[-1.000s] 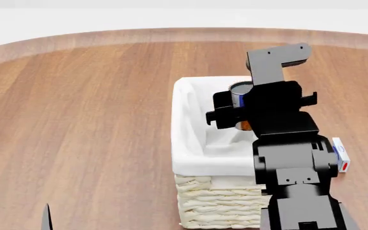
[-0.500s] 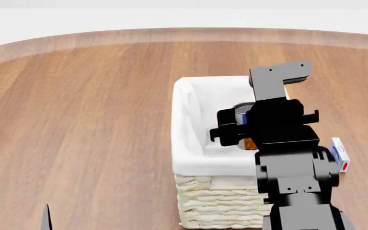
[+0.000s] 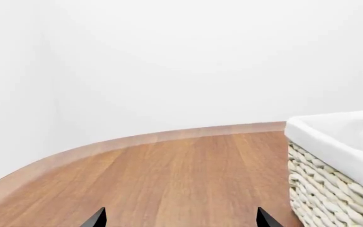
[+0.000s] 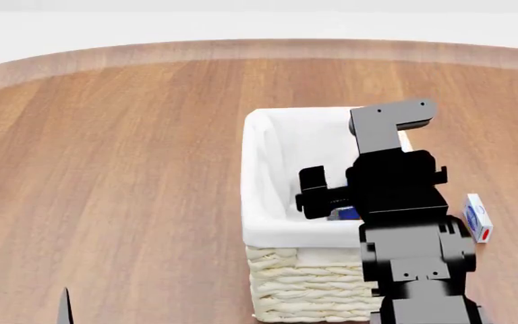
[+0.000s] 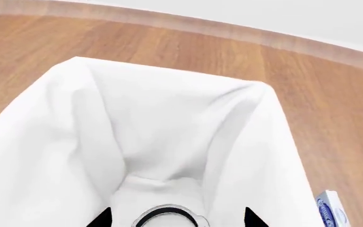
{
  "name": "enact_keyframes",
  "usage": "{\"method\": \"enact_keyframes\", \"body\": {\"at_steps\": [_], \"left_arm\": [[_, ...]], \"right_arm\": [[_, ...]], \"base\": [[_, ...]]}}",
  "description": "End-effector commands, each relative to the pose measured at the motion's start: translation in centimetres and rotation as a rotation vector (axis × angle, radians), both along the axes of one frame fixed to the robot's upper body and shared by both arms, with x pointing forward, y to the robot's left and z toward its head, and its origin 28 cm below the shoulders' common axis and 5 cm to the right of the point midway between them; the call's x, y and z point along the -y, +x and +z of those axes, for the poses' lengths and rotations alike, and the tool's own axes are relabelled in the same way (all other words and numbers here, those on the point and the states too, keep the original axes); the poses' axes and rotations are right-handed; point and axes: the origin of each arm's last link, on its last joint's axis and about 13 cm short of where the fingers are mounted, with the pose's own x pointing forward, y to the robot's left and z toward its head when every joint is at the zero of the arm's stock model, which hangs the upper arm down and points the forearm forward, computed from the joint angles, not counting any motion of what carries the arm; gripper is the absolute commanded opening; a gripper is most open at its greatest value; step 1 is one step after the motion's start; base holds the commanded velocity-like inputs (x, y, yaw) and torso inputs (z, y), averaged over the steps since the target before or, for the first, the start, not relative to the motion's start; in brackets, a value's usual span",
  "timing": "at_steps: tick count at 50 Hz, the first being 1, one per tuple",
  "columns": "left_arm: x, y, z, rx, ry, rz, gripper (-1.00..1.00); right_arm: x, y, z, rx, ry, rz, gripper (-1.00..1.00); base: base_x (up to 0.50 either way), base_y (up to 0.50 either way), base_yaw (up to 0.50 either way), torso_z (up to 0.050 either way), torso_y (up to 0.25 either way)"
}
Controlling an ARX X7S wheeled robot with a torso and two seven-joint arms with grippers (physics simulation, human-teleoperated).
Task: Pick up the alphabet soup and put it in the basket.
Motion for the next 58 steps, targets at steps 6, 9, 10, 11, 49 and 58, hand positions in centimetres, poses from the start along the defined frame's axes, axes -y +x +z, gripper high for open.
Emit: {"method": "enact_keyframes", "body": {"at_steps": [6,9,10,11,49,58], "left_arm": [[0.0,0.0,0.0,0.0,0.001,0.001,1.0],[0.0,0.0,0.0,0.0,0.001,0.0,1.0],[0.0,0.0,0.0,0.0,0.0,0.0,1.0],[0.0,0.1,0.0,0.0,0.0,0.001,1.0],[0.1,0.0,0.0,0.0,0.003,0.003,1.0],[0.0,0.0,0.1,0.004,0.0,0.003,1.0]], "right_arm": [[0.1,0.1,0.2,0.012,-0.001,0.009,1.0],[0.1,0.2,0.4,0.049,0.011,-0.012,1.0],[0.1,0.5,0.8,0.104,0.029,-0.012,1.0],[0.1,0.8,1.3,0.185,0.044,-0.017,1.0],[0.2,0.4,6.0,0.674,0.161,-0.06,1.0],[0.1,-4.0,6.7,0.815,0.14,-0.034,1.0]], "base": [[0.0,0.0,0.0,0.0,0.0],[0.0,0.0,0.0,0.0,0.0],[0.0,0.0,0.0,0.0,0.0],[0.0,0.0,0.0,0.0,0.0],[0.0,0.0,0.0,0.0,0.0],[0.0,0.0,0.0,0.0,0.0]]}}
